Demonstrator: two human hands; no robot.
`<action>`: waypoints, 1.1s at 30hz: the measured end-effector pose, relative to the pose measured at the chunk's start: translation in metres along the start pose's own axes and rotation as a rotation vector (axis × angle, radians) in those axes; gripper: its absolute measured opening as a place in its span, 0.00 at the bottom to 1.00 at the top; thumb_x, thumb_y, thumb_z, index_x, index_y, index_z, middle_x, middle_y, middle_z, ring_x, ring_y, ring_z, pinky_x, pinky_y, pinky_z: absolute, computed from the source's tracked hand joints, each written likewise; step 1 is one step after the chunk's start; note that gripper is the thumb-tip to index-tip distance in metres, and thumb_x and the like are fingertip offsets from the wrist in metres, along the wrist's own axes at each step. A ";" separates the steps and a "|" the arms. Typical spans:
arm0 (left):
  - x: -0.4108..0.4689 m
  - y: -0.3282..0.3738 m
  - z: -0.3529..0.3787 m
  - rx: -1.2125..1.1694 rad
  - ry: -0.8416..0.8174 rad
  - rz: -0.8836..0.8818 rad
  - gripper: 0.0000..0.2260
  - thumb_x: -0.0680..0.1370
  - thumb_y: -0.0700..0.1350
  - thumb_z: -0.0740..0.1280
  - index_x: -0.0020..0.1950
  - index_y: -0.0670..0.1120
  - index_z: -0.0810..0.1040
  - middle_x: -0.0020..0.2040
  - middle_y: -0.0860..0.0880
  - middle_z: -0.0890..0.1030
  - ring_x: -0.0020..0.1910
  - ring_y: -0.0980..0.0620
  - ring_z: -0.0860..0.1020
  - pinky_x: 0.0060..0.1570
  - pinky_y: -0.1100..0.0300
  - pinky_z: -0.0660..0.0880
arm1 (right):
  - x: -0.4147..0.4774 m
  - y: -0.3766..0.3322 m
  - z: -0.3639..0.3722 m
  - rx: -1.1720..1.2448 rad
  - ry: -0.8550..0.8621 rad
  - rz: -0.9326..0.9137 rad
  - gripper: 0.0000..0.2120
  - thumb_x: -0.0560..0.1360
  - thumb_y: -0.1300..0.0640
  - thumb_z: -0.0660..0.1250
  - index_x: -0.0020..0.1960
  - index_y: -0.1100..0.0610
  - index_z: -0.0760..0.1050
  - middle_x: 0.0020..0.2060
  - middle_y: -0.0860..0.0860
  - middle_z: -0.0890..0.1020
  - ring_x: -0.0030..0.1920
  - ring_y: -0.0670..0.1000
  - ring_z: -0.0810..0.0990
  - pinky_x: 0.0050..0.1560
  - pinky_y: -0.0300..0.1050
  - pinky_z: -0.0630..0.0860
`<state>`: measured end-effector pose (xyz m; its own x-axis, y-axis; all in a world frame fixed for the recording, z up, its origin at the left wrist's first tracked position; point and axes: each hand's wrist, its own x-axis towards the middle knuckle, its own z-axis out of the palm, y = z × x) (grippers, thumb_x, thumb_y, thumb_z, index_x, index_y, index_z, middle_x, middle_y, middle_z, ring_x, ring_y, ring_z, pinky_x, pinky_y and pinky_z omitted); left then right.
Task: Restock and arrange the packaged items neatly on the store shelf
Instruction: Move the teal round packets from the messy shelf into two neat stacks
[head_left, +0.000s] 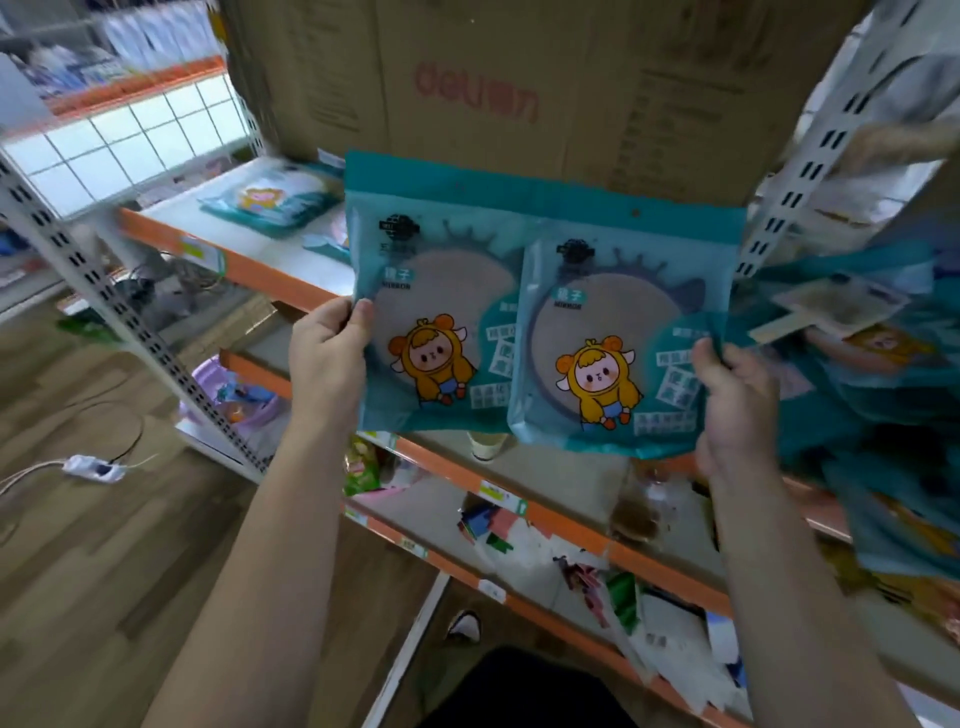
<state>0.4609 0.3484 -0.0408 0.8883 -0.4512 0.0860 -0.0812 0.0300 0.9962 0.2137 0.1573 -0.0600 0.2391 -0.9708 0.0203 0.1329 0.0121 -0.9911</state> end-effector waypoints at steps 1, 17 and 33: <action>0.012 -0.002 -0.004 0.000 -0.003 0.008 0.10 0.80 0.44 0.63 0.42 0.50 0.82 0.41 0.48 0.83 0.42 0.47 0.80 0.47 0.43 0.79 | 0.006 0.004 0.011 0.004 -0.004 -0.006 0.07 0.79 0.56 0.64 0.46 0.53 0.80 0.40 0.47 0.86 0.42 0.48 0.85 0.36 0.41 0.81; 0.202 -0.033 -0.053 0.038 -0.013 -0.075 0.09 0.81 0.43 0.62 0.54 0.40 0.79 0.45 0.43 0.83 0.43 0.45 0.80 0.51 0.43 0.79 | 0.091 0.035 0.167 -0.044 0.010 0.103 0.08 0.79 0.53 0.64 0.50 0.55 0.80 0.43 0.50 0.86 0.43 0.51 0.86 0.38 0.45 0.82; 0.458 -0.069 -0.126 0.220 -0.210 -0.097 0.09 0.78 0.44 0.66 0.38 0.48 0.80 0.36 0.45 0.81 0.33 0.50 0.78 0.38 0.53 0.75 | 0.099 0.080 0.349 0.043 0.307 0.210 0.06 0.78 0.55 0.66 0.48 0.56 0.80 0.39 0.50 0.86 0.39 0.50 0.85 0.36 0.44 0.81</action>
<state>0.9301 0.2524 -0.0687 0.7858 -0.6175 -0.0360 -0.1168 -0.2051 0.9717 0.5833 0.1455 -0.0909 -0.0332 -0.9727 -0.2297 0.1532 0.2221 -0.9629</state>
